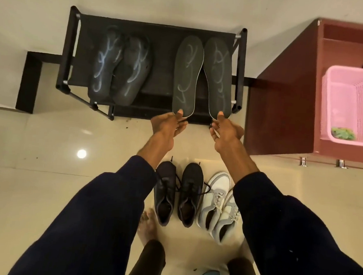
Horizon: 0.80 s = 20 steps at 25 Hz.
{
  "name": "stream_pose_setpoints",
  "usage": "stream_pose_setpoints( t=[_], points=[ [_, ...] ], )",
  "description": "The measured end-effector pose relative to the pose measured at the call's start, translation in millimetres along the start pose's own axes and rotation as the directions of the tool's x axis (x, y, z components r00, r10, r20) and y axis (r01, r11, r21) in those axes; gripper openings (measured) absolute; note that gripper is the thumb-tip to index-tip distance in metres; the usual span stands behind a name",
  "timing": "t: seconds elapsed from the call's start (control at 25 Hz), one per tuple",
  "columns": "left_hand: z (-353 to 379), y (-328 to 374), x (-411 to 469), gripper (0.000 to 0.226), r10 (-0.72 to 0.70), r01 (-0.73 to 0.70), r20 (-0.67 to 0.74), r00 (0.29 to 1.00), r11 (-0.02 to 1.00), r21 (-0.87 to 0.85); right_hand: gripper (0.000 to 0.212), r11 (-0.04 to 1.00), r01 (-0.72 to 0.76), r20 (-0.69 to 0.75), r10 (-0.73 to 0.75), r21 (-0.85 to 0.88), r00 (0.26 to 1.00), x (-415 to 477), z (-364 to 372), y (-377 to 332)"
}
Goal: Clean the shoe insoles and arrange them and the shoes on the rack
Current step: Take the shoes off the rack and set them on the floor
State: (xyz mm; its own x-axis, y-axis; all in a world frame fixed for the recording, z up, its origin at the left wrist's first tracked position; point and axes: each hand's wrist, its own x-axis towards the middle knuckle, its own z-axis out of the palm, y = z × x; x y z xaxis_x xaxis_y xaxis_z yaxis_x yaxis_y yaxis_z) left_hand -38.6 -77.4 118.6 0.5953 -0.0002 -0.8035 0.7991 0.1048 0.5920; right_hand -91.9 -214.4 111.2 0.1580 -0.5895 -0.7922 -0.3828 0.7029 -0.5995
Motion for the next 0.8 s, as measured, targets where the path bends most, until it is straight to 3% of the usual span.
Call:
stream_pose_setpoints(
  t=[0.32,0.52,0.8],
  points=[
    [-46.5,-84.6,-66.2,0.01,-0.043,0.043,-0.037,0.998,0.999,0.015,0.02,0.995,-0.095,0.02,0.095,0.033,0.995,-53.9,-102.2,55.3],
    [-44.3,-206.8,-123.7,0.006,-0.149,0.159,-0.126,0.981,0.985,0.071,0.02,0.971,-0.227,-0.075,0.232,0.074,0.97,-52.3,-226.5,129.6],
    [10.6,-391.9,-177.8,0.02,-0.255,0.282,-0.182,0.95,0.949,0.139,0.015,0.931,-0.331,-0.233,0.36,0.154,0.904,-1.3,-395.1,196.3]
  ],
)
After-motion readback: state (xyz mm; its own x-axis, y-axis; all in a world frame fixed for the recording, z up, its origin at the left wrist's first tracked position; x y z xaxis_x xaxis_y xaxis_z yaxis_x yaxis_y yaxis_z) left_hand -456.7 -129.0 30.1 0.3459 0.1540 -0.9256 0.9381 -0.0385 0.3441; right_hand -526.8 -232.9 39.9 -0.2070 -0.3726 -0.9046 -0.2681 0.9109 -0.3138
